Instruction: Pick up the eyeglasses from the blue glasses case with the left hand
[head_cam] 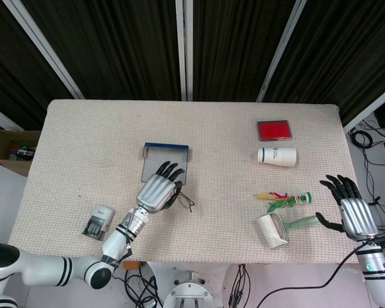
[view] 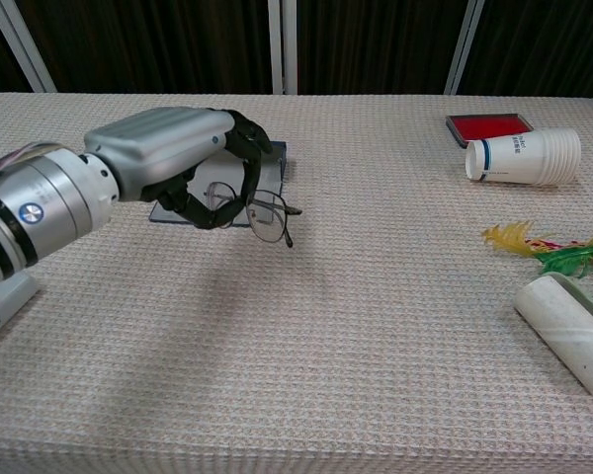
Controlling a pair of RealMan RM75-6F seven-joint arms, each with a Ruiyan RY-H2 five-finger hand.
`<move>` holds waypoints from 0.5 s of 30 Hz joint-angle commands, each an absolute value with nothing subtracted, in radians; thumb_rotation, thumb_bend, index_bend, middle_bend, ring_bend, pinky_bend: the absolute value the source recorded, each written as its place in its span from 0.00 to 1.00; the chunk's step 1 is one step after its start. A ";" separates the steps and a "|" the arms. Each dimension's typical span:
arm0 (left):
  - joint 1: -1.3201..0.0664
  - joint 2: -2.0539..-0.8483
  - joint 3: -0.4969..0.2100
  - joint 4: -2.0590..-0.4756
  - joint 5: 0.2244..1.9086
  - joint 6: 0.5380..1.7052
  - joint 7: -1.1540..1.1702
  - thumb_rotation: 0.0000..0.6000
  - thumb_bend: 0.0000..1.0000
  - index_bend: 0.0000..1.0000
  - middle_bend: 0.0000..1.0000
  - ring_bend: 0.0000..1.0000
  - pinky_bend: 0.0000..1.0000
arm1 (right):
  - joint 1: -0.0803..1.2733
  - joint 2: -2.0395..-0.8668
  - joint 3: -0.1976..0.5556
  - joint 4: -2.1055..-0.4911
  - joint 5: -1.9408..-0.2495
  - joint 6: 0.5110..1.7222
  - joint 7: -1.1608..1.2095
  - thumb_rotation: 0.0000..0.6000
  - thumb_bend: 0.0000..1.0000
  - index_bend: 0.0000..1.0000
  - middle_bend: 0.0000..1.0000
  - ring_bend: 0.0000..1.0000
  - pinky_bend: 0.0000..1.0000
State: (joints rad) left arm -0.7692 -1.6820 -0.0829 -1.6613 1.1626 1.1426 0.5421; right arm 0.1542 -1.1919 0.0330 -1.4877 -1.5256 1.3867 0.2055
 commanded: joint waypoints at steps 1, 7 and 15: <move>-0.782 -1.692 -0.062 -1.673 1.198 1.107 0.554 1.00 0.52 0.62 0.17 0.06 0.08 | 0.153 -1.192 0.032 -1.489 -1.526 1.387 0.205 1.00 0.19 0.19 0.12 0.00 0.07; -0.824 -1.752 -0.076 -1.629 1.176 1.031 0.603 1.00 0.52 0.61 0.17 0.06 0.08 | 0.150 -1.193 0.032 -1.489 -1.525 1.390 0.205 1.00 0.18 0.19 0.12 0.00 0.07; -0.847 -1.783 -0.102 -1.625 1.138 0.989 0.606 1.00 0.30 0.29 0.15 0.05 0.08 | 0.147 -1.191 0.033 -1.486 -1.522 1.391 0.210 1.00 0.19 0.19 0.12 0.00 0.07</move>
